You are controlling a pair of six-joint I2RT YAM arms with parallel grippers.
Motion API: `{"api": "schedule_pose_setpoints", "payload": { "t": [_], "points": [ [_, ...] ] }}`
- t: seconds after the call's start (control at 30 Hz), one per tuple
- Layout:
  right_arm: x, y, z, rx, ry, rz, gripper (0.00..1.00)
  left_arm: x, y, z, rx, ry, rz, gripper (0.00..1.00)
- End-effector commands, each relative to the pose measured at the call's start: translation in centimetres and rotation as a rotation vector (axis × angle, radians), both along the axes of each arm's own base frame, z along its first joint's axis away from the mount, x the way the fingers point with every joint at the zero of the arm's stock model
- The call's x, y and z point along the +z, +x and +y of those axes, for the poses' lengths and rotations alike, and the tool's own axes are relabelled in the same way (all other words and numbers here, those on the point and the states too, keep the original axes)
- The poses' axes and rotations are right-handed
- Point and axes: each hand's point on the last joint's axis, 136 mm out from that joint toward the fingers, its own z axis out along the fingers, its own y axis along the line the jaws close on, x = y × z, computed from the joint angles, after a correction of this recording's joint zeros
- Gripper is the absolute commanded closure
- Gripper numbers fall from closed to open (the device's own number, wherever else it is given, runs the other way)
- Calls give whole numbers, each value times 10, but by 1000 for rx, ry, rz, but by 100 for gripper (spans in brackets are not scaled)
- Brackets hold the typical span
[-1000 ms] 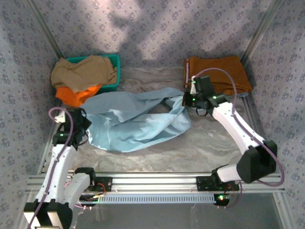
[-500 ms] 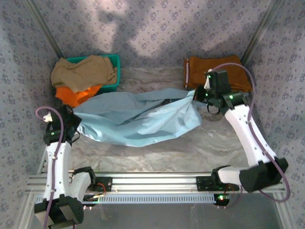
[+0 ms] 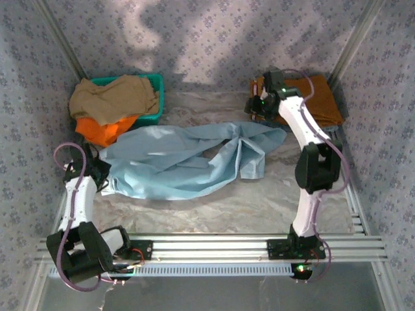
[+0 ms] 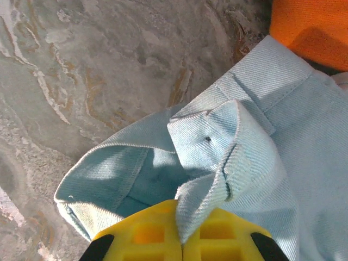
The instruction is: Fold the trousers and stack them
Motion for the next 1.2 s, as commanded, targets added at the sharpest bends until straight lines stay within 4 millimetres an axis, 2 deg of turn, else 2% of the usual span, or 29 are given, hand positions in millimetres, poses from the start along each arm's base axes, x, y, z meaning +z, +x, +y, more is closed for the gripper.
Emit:
{"api": "schedule_pose_setpoints", "payload": {
  "t": [0.0,0.07,0.17,0.23,0.37,0.43,0.53,0.6,0.7,0.87,1.0,1.03,1.1,1.17],
  "points": [
    [31,-50,-25,-92,44,-81,35,27,20,5,7,10,-112,100],
    [17,-76,-27,-109,85,-76,30,28,20,4,5,5,-122,100],
    [-9,-110,-20,-138,200,4,30,26,19,-2,-10,-19,-136,100],
    [-15,-120,-13,-164,260,14,30,24,16,-5,-16,-29,-140,100],
    [-10,-130,22,-94,242,-25,24,21,9,-10,-24,-33,-147,100],
    [-19,-127,30,-98,243,1,22,22,6,-10,-24,-28,-151,100],
    [-42,-115,33,-135,239,45,23,23,3,-12,-28,-31,-157,100],
    [-61,-105,23,-199,196,74,26,25,3,-14,-32,-35,-160,100],
    [-76,-90,10,-271,249,90,27,31,3,-15,-40,-36,-175,100],
    [-72,-75,-4,-309,281,54,29,38,1,-15,-46,-20,-182,100],
    [-75,-70,-17,-316,275,55,45,44,2,-11,-37,-14,-189,100],
    [-75,-68,-21,-318,276,54,47,45,2,-10,-35,-13,-190,100],
    [-73,-67,-27,-319,276,53,45,49,3,-8,-31,-11,-198,100],
    [-64,-68,-26,-302,281,36,38,52,4,-8,-32,-10,-203,100]
  ]
}}
